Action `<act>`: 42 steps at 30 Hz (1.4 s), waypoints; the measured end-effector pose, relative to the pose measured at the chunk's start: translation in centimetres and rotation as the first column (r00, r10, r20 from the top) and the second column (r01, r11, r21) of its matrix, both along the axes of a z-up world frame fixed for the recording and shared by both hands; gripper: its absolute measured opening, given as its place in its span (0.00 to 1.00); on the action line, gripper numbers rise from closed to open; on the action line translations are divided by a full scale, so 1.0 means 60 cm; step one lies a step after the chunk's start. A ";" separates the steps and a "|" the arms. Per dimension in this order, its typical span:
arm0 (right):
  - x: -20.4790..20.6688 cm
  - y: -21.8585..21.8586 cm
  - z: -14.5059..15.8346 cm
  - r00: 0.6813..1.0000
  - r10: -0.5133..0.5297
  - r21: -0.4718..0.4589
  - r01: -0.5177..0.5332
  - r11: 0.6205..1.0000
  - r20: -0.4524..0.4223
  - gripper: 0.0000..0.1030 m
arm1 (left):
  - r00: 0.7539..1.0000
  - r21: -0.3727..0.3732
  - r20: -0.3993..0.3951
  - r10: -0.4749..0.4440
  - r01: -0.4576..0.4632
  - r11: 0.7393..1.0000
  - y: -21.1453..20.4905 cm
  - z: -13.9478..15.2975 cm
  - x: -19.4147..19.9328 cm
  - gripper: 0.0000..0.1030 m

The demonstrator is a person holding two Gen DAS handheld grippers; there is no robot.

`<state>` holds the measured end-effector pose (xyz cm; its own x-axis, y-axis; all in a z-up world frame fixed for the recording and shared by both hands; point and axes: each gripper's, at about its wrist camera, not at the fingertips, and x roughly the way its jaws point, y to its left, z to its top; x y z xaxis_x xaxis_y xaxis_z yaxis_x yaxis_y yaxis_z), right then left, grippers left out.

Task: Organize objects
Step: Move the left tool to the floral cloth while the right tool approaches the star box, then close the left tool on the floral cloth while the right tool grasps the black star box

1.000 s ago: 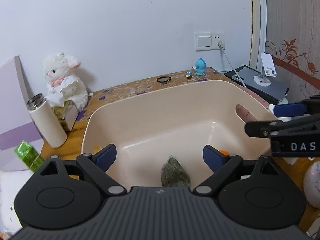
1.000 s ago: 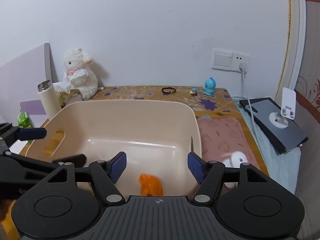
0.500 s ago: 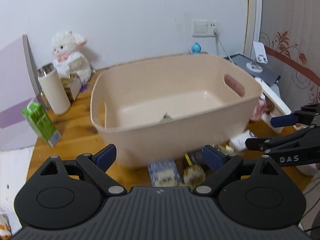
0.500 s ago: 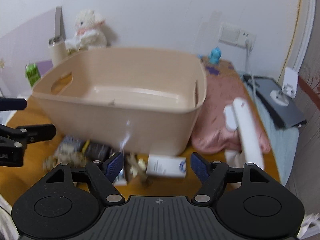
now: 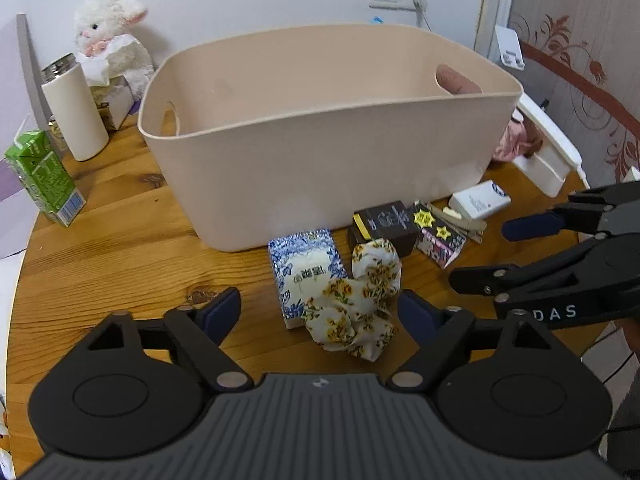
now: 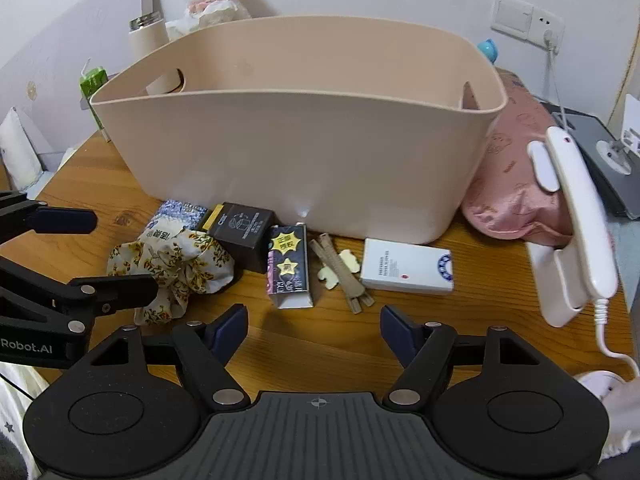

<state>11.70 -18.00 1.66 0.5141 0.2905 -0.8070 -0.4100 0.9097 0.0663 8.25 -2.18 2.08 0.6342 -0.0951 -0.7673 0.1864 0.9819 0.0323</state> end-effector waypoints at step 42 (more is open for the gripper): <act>-0.047 -0.019 0.053 0.990 -0.025 0.061 0.017 0.998 0.138 0.21 | 0.995 -0.074 0.062 -0.073 0.078 0.994 -0.002 0.031 -0.026 0.07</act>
